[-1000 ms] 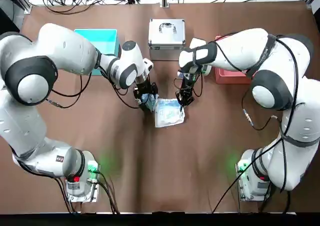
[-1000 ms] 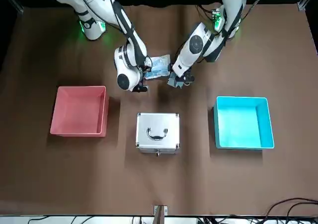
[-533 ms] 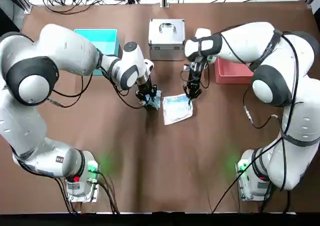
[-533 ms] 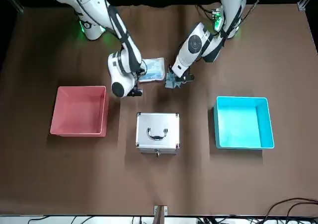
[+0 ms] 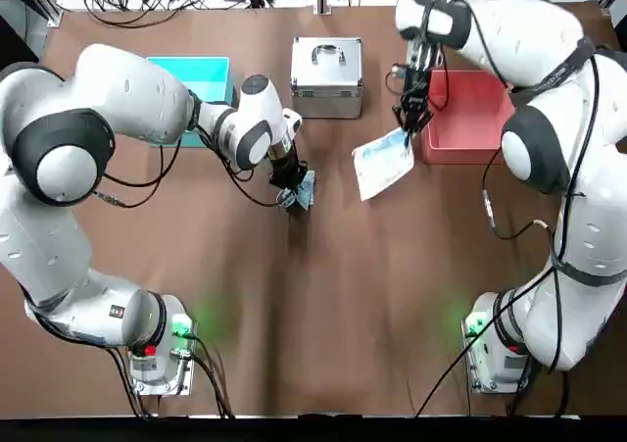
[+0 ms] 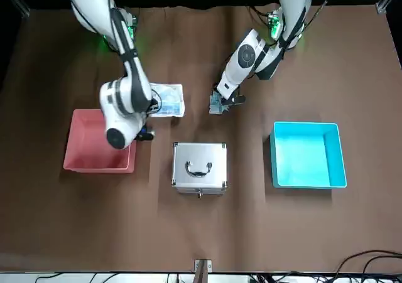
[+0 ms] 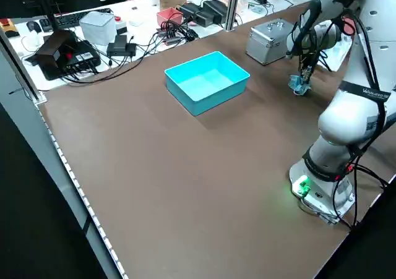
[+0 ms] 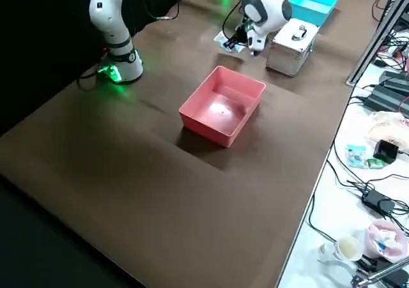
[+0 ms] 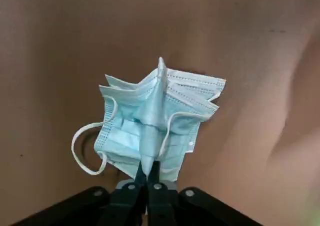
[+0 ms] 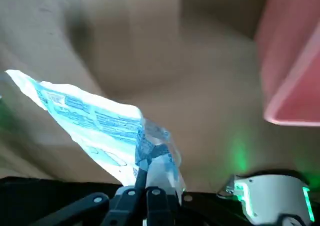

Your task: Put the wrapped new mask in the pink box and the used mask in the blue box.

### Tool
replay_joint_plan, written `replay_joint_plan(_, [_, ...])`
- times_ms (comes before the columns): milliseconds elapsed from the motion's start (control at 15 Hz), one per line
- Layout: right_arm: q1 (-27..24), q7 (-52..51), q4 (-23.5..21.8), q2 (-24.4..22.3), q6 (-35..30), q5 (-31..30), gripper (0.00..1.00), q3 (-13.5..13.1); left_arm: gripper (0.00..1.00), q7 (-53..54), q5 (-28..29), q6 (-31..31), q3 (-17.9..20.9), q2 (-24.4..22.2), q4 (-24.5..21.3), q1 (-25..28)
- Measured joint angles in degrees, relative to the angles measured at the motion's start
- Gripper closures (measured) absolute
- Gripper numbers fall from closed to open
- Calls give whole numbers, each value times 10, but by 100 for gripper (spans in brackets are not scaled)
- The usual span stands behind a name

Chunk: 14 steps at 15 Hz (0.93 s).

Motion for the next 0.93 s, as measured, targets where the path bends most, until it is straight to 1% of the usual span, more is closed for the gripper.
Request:
replay_joint_plan(67, [-10,-9,16,-1,-14,-8,99,-6,98,0,5,-27,3,-1,14,1])
replay_joint_plan(133, [-23,-24,30,-2,-22,-20,99,-13,98,0,18,-66,12,-2,36,2])
replay_joint_plan(200, [-39,-47,42,-2,-26,-31,99,-20,98,-2,36,-118,24,-3,67,2])
replay_joint_plan(333, [-86,-115,59,-2,-28,-55,99,-30,98,-2,60,-214,42,-3,135,8])
replay_joint_plan(467, [-148,-186,74,-2,-27,-86,99,-33,98,-2,71,-283,51,-6,188,19])
replay_joint_plan(600, [-210,-246,89,-2,-26,-91,99,-34,98,9,79,-348,53,-8,237,42])
replay_joint_plan(733, [-265,-291,101,-1,-25,-91,99,-33,98,45,81,-412,54,-10,289,74])
replay_joint_plan(800, [-283,-306,103,3,-24,-91,99,-33,98,65,81,-439,54,-12,313,92])
replay_joint_plan(933, [-299,-317,104,19,-15,-91,99,-31,98,112,81,-478,55,-14,354,129])
